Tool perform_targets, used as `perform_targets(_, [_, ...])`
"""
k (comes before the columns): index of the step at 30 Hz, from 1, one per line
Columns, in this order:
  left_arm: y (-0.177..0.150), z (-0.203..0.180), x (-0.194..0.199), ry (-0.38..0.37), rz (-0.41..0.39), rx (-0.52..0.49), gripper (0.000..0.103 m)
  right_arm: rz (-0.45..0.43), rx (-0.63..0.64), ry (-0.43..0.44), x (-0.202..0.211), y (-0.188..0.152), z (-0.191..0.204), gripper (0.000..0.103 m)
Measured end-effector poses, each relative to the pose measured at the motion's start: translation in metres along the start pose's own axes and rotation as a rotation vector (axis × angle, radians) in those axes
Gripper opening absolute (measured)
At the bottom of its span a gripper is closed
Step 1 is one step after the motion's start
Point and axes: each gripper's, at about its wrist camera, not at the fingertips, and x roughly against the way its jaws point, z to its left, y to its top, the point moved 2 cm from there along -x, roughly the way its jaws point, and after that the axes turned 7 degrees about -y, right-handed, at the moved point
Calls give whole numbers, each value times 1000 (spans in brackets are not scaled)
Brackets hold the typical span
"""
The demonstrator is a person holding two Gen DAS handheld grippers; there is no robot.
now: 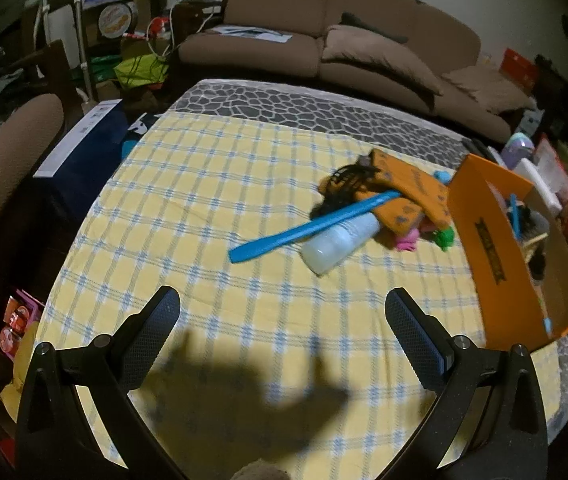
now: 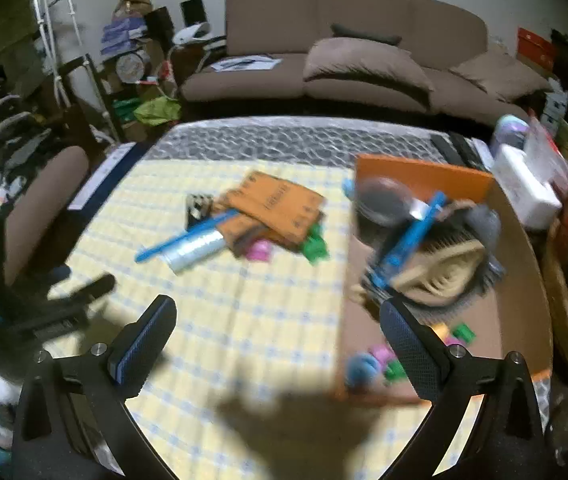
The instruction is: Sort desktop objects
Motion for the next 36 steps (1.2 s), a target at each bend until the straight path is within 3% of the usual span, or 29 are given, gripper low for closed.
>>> perform_targets(9, [13,5,-23,-18,18,-40,103,5,0,57,-45,36,41,103])
perform_targets(20, [34,9,-44,-40,33,-76,102,43,-8,55,-97,52,51,102])
perform_targets(36, [43,11,-71,-71,92,-98,101,68,-25,118,-168,74,78,98])
